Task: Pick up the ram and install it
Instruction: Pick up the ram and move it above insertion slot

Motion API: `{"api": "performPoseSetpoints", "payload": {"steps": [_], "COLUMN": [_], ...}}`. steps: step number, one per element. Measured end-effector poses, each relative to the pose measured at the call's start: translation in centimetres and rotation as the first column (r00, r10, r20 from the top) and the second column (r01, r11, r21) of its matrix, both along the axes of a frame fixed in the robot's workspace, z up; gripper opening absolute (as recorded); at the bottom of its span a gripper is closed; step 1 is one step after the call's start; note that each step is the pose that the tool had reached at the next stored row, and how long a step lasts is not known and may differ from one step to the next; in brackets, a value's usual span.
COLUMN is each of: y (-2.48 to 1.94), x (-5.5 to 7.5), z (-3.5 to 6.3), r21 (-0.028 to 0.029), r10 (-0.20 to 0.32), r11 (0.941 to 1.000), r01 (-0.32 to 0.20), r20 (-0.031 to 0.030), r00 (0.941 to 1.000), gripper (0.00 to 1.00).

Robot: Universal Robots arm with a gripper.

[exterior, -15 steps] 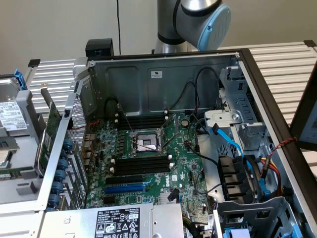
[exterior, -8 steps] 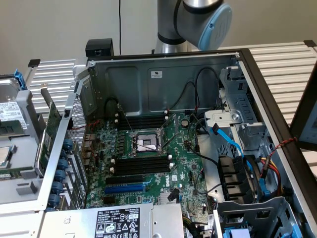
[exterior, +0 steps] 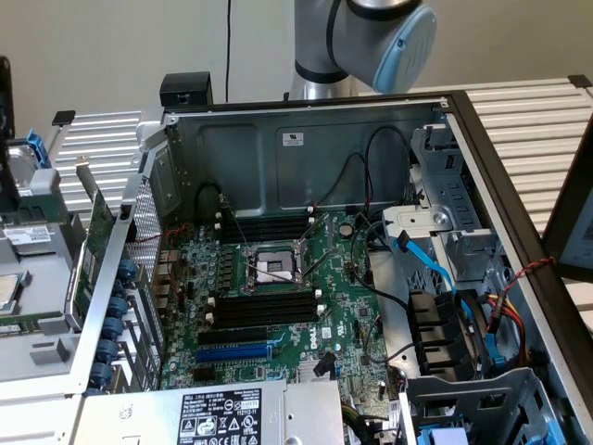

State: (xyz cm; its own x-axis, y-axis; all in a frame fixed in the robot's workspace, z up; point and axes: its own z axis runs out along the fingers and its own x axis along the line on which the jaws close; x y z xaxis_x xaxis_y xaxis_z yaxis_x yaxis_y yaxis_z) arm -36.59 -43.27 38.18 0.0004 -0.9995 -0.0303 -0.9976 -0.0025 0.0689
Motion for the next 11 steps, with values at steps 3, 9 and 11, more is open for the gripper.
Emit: {"api": "performPoseSetpoints", "payload": {"steps": [3, 9, 11], "y": [-0.02, -0.04, -0.04], "x": [1.2, 3.4, 4.0], "z": [0.96, 2.61, 2.85], "r21": [-0.0001, -0.0001, -0.0001], "r10": [0.0, 0.0, 0.0], "r11": [1.0, 1.0, 1.0], "r01": [0.0, 0.0, 0.0], "r20": [-0.006, -0.0216, -0.0287], "r00": [1.0, 0.9998, 0.9996], "gripper": [0.13, 0.13, 0.13]}}
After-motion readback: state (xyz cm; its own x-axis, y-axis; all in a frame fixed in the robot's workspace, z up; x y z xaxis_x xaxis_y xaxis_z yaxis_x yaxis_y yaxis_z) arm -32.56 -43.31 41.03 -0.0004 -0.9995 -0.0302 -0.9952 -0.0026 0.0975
